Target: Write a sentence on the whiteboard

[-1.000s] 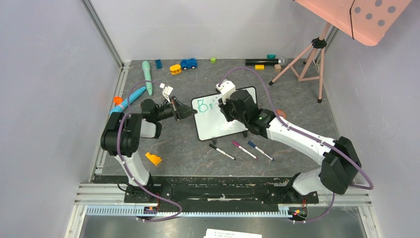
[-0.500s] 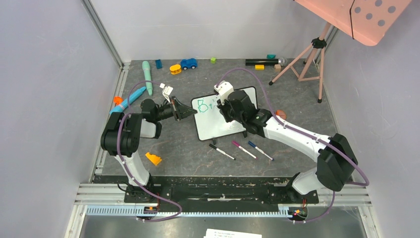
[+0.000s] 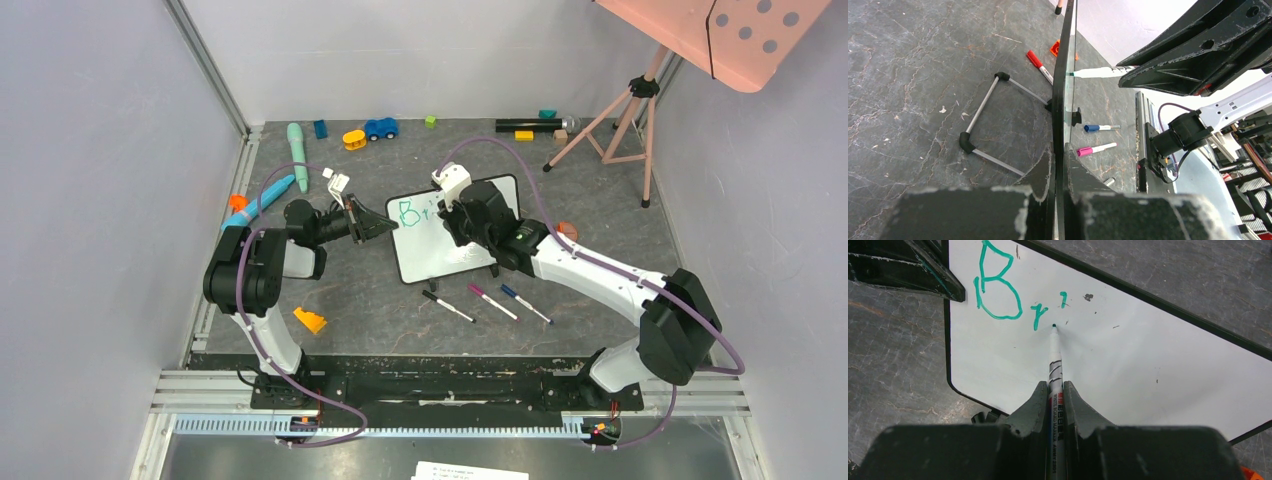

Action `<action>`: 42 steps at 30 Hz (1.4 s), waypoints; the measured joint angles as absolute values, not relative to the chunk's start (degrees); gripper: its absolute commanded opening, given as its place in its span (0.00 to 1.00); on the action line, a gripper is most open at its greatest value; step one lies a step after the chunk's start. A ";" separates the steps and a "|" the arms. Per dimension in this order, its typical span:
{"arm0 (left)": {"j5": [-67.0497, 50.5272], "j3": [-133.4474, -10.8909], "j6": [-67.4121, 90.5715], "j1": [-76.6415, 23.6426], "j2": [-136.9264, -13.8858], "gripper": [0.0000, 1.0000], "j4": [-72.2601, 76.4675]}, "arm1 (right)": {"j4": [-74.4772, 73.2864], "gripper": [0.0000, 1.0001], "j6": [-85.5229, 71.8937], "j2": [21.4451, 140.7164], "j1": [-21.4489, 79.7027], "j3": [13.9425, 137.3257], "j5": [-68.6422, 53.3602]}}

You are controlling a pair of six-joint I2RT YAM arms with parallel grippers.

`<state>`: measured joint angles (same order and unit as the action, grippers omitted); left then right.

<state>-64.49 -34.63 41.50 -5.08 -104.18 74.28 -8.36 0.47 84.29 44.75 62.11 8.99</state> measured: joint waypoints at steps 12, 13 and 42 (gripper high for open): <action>-64.40 -34.63 41.50 -5.08 -104.18 0.02 74.24 | -7.84 0.00 -0.30 83.02 44.77 58.50 7.90; -64.42 -34.63 41.50 -5.08 -104.18 0.02 74.24 | -7.86 0.00 -0.47 82.98 44.77 58.48 7.81; -64.47 -34.63 41.50 -5.13 -104.18 0.02 74.28 | -9.93 0.00 -0.62 82.02 43.20 63.42 8.91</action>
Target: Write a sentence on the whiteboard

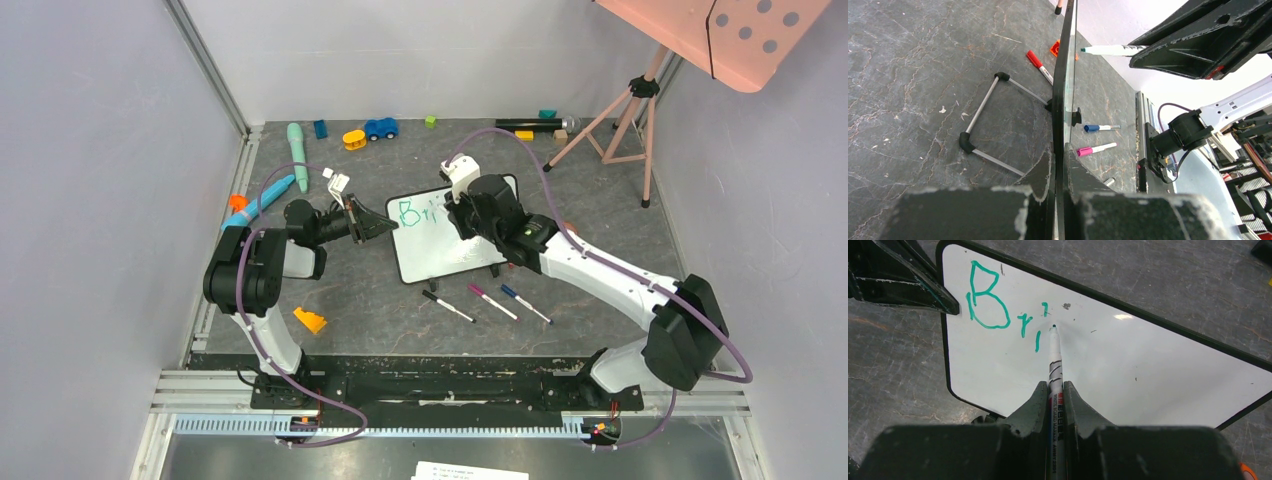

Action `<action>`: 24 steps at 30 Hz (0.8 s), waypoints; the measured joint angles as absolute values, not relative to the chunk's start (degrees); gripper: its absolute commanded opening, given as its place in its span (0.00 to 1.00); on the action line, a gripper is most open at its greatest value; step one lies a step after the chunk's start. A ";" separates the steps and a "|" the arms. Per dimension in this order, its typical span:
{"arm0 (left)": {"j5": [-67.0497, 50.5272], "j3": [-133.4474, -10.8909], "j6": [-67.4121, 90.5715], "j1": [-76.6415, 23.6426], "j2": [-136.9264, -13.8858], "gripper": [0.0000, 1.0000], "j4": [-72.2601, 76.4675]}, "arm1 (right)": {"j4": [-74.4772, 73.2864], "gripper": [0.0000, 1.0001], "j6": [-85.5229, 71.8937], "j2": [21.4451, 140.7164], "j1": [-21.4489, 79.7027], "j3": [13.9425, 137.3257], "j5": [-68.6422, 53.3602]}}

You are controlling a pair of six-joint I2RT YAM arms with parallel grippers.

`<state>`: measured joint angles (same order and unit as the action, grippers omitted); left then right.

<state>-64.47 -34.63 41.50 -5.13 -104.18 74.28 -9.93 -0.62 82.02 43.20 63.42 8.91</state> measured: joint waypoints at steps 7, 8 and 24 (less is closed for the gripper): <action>-64.47 -34.63 41.50 -5.13 -104.18 0.02 74.28 | -10.63 0.00 -0.62 82.81 42.87 63.42 9.08; -64.47 -34.63 41.50 -5.13 -104.18 0.02 74.28 | -10.63 0.00 -0.60 82.89 42.83 63.42 9.10; -64.40 -34.63 41.50 -5.13 -104.18 0.02 74.24 | -11.29 0.00 -0.62 84.38 42.46 64.60 8.84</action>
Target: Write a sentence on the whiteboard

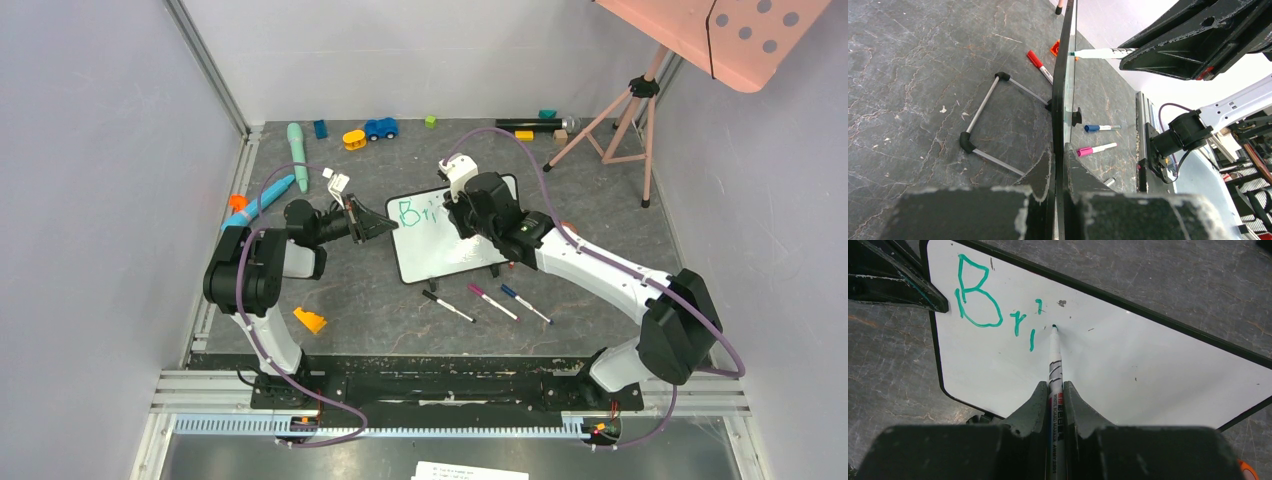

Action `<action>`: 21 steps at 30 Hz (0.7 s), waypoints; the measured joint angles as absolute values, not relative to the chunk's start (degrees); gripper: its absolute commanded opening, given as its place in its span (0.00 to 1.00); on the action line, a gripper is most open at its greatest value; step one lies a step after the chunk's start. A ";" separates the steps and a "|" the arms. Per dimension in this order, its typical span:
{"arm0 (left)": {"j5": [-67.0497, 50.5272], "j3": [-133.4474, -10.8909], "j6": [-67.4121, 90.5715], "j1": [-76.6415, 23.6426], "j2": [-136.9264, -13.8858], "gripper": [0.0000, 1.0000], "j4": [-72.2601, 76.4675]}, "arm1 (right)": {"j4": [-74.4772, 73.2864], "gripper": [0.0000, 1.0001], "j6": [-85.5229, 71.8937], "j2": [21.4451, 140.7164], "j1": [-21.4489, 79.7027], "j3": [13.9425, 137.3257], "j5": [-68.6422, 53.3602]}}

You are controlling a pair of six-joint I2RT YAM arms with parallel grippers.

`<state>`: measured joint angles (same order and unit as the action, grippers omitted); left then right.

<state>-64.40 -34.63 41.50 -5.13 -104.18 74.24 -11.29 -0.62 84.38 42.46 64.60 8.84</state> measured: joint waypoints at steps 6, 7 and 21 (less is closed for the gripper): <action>-64.42 -34.63 41.50 -5.13 -104.18 0.02 74.26 | -11.29 0.00 -0.60 84.40 42.46 64.60 7.97; -64.45 -34.63 41.50 -5.13 -104.18 0.02 74.26 | -11.27 0.00 -0.60 84.40 42.46 64.60 7.70; -64.34 -34.63 41.50 -5.13 -104.18 0.02 74.17 | -11.27 0.00 -0.25 84.31 42.41 63.37 6.85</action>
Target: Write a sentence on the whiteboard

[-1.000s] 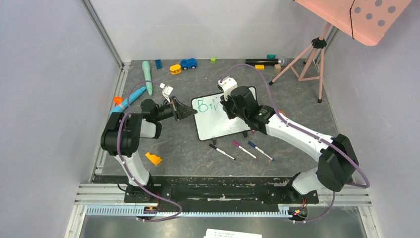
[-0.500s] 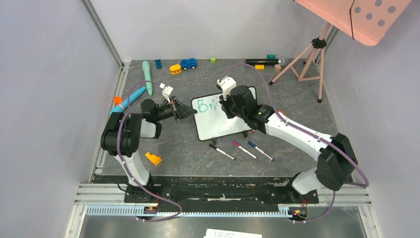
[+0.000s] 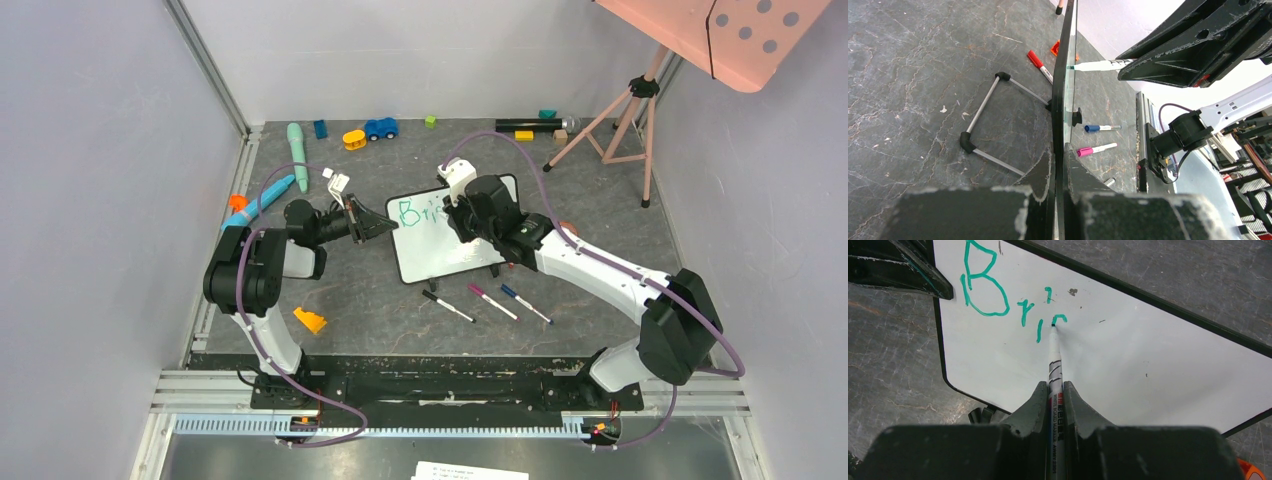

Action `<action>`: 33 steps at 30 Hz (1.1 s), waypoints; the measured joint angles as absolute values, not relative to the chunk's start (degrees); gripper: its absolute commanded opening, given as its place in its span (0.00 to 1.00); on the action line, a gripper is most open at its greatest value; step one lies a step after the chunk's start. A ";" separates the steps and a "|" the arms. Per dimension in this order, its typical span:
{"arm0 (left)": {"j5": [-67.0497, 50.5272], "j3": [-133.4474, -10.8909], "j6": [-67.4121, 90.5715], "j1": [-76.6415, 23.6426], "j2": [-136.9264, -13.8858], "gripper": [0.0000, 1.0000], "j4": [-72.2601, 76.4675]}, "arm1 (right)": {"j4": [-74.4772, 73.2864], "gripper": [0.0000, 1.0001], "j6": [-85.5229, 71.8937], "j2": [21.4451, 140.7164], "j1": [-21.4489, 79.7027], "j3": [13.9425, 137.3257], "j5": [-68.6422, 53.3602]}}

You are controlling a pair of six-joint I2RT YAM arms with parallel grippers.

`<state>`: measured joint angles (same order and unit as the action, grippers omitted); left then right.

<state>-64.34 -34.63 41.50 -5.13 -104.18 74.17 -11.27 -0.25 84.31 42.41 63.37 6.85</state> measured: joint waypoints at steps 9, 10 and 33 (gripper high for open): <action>-64.20 -34.63 41.50 -5.13 -104.18 0.02 74.08 | -11.49 0.00 -0.14 84.16 42.44 63.26 7.81; -64.16 -34.63 41.50 -5.13 -104.18 0.02 74.06 | -11.51 0.00 -0.14 84.16 42.44 63.26 7.88; -64.14 -34.63 41.50 -5.13 -104.18 0.02 74.04 | -12.21 0.00 -0.14 84.44 42.24 64.84 9.28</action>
